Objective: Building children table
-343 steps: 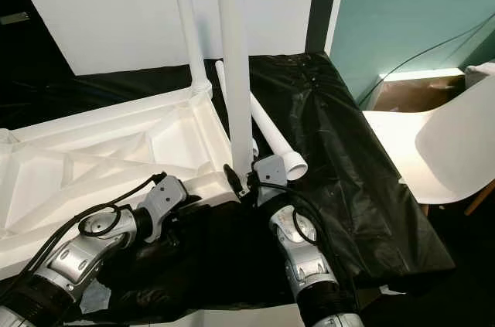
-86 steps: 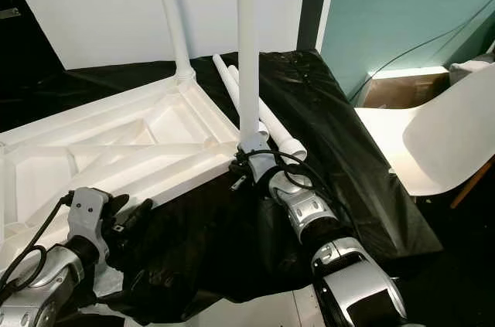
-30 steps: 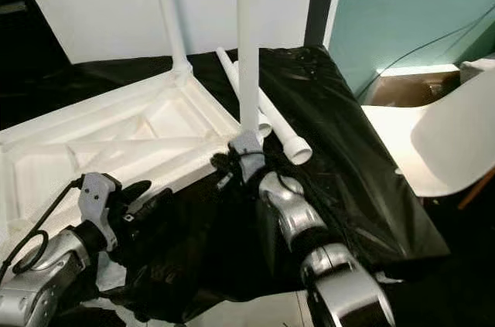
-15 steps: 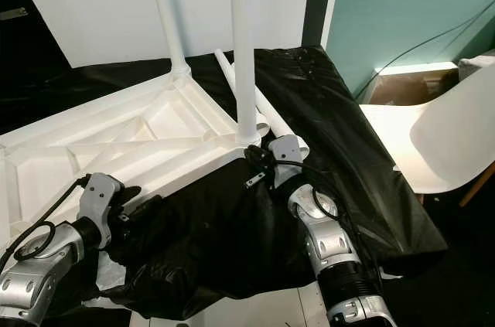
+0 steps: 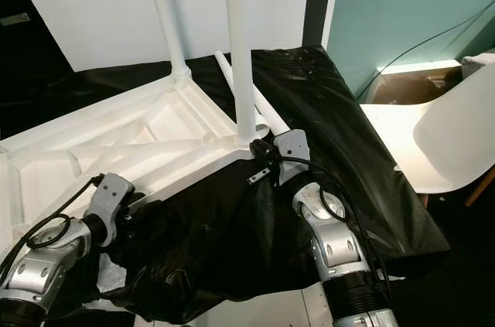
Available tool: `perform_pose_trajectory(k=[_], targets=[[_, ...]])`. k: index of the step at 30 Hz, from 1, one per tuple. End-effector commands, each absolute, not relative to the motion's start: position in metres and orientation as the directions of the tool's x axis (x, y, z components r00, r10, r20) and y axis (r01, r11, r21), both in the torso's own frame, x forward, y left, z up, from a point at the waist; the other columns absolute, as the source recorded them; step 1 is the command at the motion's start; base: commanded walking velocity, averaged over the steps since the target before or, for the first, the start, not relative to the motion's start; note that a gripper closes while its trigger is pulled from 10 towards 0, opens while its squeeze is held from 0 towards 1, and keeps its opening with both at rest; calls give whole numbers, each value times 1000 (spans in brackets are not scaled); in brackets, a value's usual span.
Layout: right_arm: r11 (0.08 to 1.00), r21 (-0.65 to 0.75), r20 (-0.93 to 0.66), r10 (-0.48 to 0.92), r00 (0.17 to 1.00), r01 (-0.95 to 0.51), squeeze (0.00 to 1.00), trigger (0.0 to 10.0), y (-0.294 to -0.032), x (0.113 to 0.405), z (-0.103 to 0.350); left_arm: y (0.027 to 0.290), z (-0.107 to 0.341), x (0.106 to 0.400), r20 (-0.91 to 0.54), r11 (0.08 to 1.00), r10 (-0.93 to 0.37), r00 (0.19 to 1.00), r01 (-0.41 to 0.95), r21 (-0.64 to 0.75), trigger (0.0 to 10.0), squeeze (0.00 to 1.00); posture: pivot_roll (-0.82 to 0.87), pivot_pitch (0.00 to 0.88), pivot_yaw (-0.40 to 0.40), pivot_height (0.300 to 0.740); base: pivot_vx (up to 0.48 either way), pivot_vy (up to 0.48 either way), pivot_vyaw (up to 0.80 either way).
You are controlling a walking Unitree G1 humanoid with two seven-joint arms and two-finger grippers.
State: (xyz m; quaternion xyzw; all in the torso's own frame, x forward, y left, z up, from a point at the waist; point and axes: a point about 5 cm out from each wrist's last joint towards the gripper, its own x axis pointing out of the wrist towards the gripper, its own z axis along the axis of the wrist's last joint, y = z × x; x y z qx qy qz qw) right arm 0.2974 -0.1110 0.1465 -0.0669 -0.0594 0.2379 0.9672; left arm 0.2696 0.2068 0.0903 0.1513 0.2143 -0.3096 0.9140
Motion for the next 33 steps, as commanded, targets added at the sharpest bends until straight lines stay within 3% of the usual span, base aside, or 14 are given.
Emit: perform_pose_trajectory(k=[1, 6, 23, 33], targets=[[882, -164, 90, 460, 883, -442, 0, 10000, -112, 298, 152, 216, 70, 263, -578, 816, -410, 706, 566, 112, 0, 0, -47, 0, 56, 740, 0, 0, 0], [886, -153, 77, 453, 888, -438, 0, 10000, -111, 295, 151, 221, 65, 272, -588, 879, -305, 749, 459, 129, 0, 0, -45, 0, 57, 740, 0, 0, 0], [880, -134, 55, 466, 883, -456, 0, 10000, -105, 293, 149, 246, 60, 264, -642, 894, -209, 738, 410, 181, 0, 0, -23, 0, 49, 740, 0, 0, 0], [875, -127, 50, 476, 878, -467, 0, 10000, -102, 292, 150, 261, 59, 266, -641, 927, -86, 763, 296, 228, 0, 0, -18, 0, 45, 740, 0, 0, 0]])
